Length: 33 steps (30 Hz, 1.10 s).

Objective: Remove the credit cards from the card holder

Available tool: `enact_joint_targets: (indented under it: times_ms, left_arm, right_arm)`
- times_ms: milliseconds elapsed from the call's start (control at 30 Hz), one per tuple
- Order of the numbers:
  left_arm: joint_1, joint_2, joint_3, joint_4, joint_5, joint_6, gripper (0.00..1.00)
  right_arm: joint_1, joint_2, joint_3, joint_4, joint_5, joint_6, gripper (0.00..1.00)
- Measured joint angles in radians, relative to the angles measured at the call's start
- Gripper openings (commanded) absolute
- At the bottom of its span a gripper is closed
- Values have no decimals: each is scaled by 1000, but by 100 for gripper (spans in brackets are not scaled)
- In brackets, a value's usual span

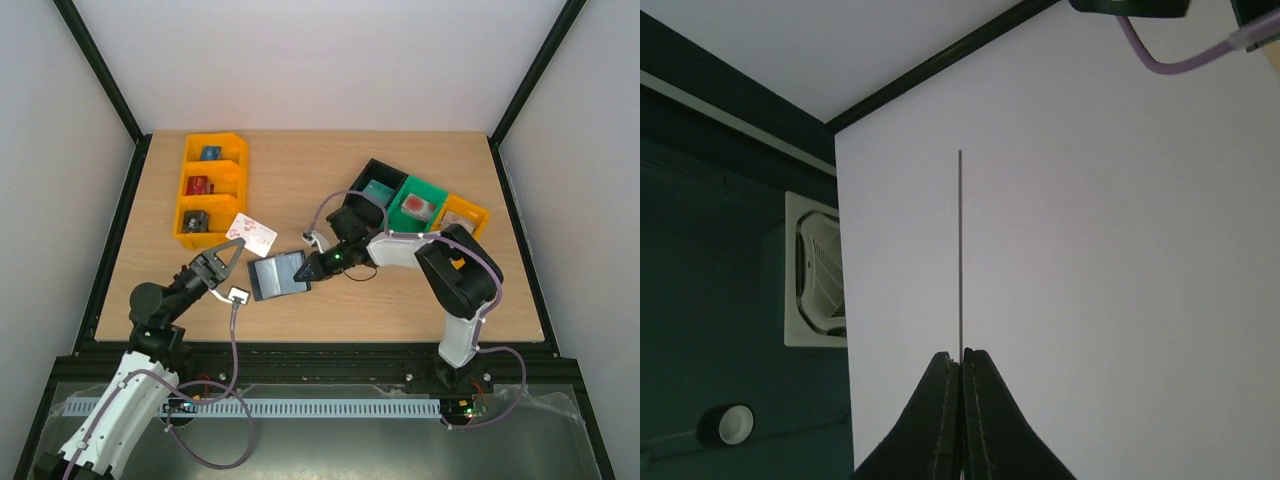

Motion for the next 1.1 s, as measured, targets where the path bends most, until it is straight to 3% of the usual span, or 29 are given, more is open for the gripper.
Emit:
enact_joint_targets:
  times_ms: [167, 333, 367, 433, 500, 600, 633, 767, 933, 1100]
  left_arm:
    - [-13, -39, 2, -44, 9, 34, 2]
    - [-33, -83, 10, -130, -12, -31, 2]
    - [-39, -86, 14, -147, -18, -59, 2]
    - [-59, -87, 31, -175, -42, -145, 2]
    - [-79, -87, 61, -219, -66, -239, 2]
    - [-110, -68, 169, -343, -97, -468, 2]
    - [-115, -45, 233, -397, -96, -579, 2]
    - [-119, 24, 396, -436, -76, -1108, 2]
    - [-119, 73, 385, -332, 21, -1773, 2]
    - [-117, 138, 327, -154, 91, -2182, 2]
  right_arm:
    - [2, 47, 24, -51, 2, -2, 2]
    - [1, 54, 43, -92, 6, -10, 5]
    - [1, 57, 46, -97, 6, -11, 11]
    - [1, 63, 52, -108, 9, -15, 35]
    - [-1, 66, 64, -143, 32, -27, 50]
    - [-14, 48, 77, -209, 95, -63, 75]
    - [-23, 30, 77, -235, 118, -65, 77]
    - [-68, -172, 77, -318, 241, -135, 80]
    - [-77, -491, 116, -290, 267, -241, 82]
    - [-48, -638, 135, -60, 145, -221, 77]
